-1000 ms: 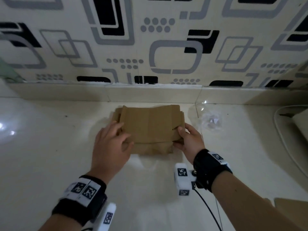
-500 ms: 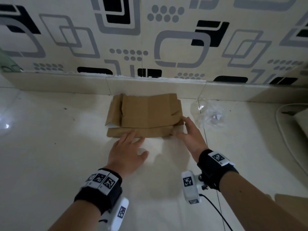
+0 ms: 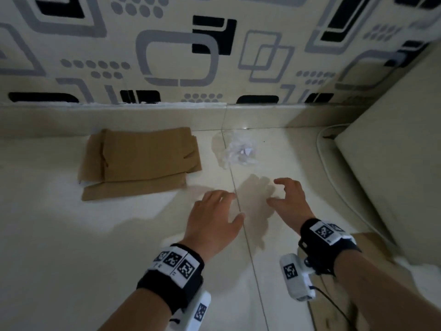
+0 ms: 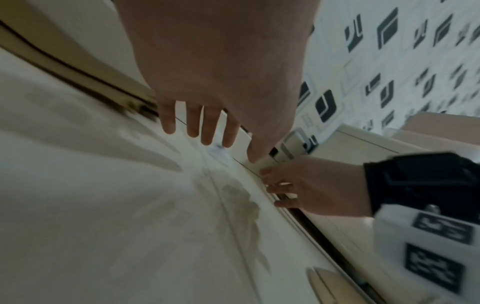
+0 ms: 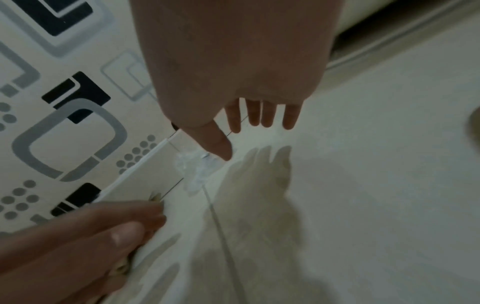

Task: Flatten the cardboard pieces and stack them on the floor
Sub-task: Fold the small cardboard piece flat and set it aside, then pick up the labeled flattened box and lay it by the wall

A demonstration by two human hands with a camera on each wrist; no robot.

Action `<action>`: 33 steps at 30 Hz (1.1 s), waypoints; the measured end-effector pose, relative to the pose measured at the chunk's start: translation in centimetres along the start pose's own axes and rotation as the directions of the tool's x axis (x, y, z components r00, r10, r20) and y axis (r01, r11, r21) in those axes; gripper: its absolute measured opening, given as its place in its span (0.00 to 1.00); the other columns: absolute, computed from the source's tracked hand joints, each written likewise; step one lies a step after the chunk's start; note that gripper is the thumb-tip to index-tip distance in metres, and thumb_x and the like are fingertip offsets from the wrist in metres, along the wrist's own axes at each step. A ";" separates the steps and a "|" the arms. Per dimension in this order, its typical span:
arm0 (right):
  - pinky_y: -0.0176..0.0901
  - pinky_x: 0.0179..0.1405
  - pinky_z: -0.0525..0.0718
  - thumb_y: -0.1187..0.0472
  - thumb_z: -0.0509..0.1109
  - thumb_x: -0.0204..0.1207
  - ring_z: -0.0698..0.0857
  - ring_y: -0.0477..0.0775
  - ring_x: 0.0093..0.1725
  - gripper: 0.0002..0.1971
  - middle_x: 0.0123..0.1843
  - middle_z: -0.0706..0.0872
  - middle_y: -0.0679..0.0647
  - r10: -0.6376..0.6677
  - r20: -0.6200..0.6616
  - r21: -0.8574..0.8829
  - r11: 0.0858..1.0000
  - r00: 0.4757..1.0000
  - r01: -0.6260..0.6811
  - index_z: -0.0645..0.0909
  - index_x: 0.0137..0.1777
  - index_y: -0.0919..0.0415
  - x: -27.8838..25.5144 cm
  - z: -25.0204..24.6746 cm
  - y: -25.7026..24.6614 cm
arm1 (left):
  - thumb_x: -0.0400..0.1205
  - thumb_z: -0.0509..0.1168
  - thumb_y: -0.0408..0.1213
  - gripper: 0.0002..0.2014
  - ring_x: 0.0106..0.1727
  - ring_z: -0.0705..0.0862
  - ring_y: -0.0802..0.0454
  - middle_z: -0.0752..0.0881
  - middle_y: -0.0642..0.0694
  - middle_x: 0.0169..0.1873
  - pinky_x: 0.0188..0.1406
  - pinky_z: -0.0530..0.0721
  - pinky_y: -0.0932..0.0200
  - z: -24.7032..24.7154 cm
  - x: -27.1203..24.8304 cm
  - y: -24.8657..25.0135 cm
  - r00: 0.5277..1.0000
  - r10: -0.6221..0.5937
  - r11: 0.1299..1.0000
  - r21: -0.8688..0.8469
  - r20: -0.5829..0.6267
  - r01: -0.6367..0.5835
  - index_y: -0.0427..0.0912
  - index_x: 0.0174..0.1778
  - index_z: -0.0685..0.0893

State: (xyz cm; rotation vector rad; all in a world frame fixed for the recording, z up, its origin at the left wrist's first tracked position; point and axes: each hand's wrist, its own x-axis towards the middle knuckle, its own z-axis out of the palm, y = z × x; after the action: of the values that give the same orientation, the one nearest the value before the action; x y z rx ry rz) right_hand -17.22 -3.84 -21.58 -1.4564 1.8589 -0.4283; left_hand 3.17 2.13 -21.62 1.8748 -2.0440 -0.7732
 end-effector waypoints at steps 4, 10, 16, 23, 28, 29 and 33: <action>0.55 0.75 0.70 0.67 0.69 0.72 0.64 0.64 0.80 0.31 0.80 0.64 0.59 0.185 -0.088 -0.187 0.962 0.979 -0.198 0.71 0.77 0.57 -1.0 -4.5 4.6 | 0.84 0.60 0.61 0.35 0.79 0.70 0.46 0.76 0.49 0.78 0.75 0.70 0.48 4.5 -0.4 5.7 0.981 0.085 0.995 0.027 0.174 -0.091 0.50 0.85 0.68; 0.60 0.78 0.68 0.67 0.69 0.70 0.66 0.70 0.79 0.35 0.81 0.64 0.64 0.386 -0.128 -0.288 0.867 0.914 -0.406 0.68 0.80 0.54 -3.6 -9.6 11.8 | 0.80 0.64 0.61 0.41 0.82 0.66 0.43 0.70 0.46 0.83 0.78 0.67 0.43 10.2 -2.0 10.8 0.939 0.177 0.983 -0.011 0.295 -0.182 0.47 0.87 0.63; 0.67 0.80 0.64 0.65 0.69 0.69 0.59 0.72 0.83 0.44 0.86 0.58 0.62 0.497 -0.105 -0.263 0.821 0.861 -0.506 0.57 0.86 0.48 -5.2 -10.8 15.3 | 0.80 0.67 0.45 0.31 0.72 0.74 0.39 0.76 0.42 0.72 0.70 0.75 0.46 13.2 -2.3 13.2 0.940 0.223 0.972 -0.132 0.259 -0.194 0.43 0.80 0.71; 0.57 0.73 0.73 0.57 0.77 0.64 0.69 0.69 0.78 0.46 0.82 0.67 0.61 0.339 -0.038 -0.295 0.895 0.940 -0.334 0.62 0.84 0.51 -4.7 -10.2 14.9 | 0.82 0.62 0.22 0.34 0.74 0.70 0.39 0.73 0.38 0.72 0.75 0.70 0.52 14.0 -0.7 13.5 0.975 0.031 0.963 -0.268 0.218 0.029 0.41 0.86 0.65; 0.52 0.61 0.82 0.58 0.81 0.62 0.79 0.63 0.70 0.46 0.80 0.72 0.58 0.210 -0.023 -0.162 0.964 0.977 -0.211 0.66 0.81 0.45 -4.3 -8.3 13.8 | 0.79 0.63 0.23 0.17 0.60 0.82 0.41 0.85 0.39 0.57 0.59 0.81 0.51 14.1 -0.2 12.6 0.983 -0.031 0.945 -0.314 0.180 0.087 0.38 0.63 0.84; 0.50 0.63 0.81 0.60 0.82 0.64 0.77 0.62 0.72 0.46 0.82 0.69 0.56 0.183 -0.017 -0.132 0.974 0.983 -0.183 0.65 0.82 0.44 -4.2 -7.9 13.5 | 0.78 0.63 0.23 0.15 0.58 0.84 0.42 0.87 0.40 0.54 0.57 0.83 0.51 13.9 0.0 12.3 0.984 -0.052 0.936 -0.334 0.172 0.108 0.37 0.59 0.86; 0.52 0.76 0.75 0.62 0.81 0.68 0.69 0.56 0.81 0.45 0.87 0.61 0.51 0.077 0.017 -0.036 0.996 0.997 -0.076 0.64 0.83 0.44 -3.2 -6.8 12.2 | 0.74 0.62 0.23 0.11 0.45 0.89 0.42 0.91 0.39 0.41 0.47 0.86 0.48 12.8 0.2 11.5 0.989 -0.064 0.925 -0.363 0.135 0.110 0.34 0.41 0.91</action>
State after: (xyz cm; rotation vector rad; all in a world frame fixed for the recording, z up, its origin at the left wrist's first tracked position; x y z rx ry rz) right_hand -30.18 1.76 -23.79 -1.4029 1.9092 -0.3454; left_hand -13.31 4.85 -25.94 1.7454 -1.7332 -1.2271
